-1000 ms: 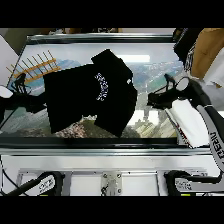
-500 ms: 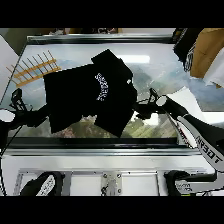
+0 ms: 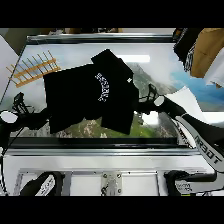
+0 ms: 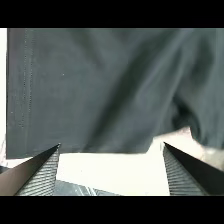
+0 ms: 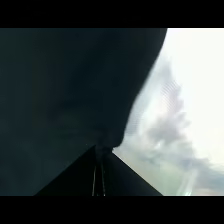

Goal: Fold the clothes and pants, and hang the long-sleeved shirts on hangers.

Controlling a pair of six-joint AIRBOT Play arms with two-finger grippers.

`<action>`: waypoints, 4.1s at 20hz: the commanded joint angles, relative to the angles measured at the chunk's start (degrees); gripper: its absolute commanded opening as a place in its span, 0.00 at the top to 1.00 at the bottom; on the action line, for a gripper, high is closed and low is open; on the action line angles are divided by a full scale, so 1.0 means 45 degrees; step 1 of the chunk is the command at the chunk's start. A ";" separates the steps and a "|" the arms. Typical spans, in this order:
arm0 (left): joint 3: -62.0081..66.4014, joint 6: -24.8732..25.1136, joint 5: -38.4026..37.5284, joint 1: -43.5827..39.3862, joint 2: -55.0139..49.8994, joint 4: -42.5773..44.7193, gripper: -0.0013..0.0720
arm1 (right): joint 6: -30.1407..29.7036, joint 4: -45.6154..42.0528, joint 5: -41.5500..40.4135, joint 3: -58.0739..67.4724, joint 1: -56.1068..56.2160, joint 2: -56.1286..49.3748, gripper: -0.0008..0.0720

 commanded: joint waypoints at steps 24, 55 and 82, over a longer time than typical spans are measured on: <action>-0.4886 -0.1302 0.1248 -0.2812 -0.0170 -0.1831 0.07 | 0.1598 -0.5115 0.2535 -0.0015 -0.1773 0.2992 0.97; 1.1633 -0.1234 -0.0311 -0.1185 0.5683 -0.2380 0.97 | 0.1593 -0.3007 0.6212 0.9360 -0.2652 1.1710 0.97; 1.2828 -0.0175 0.0170 -0.2161 -1.0258 -0.0398 0.97 | 0.1200 -0.2939 0.4041 0.8680 -0.2579 -0.2997 0.98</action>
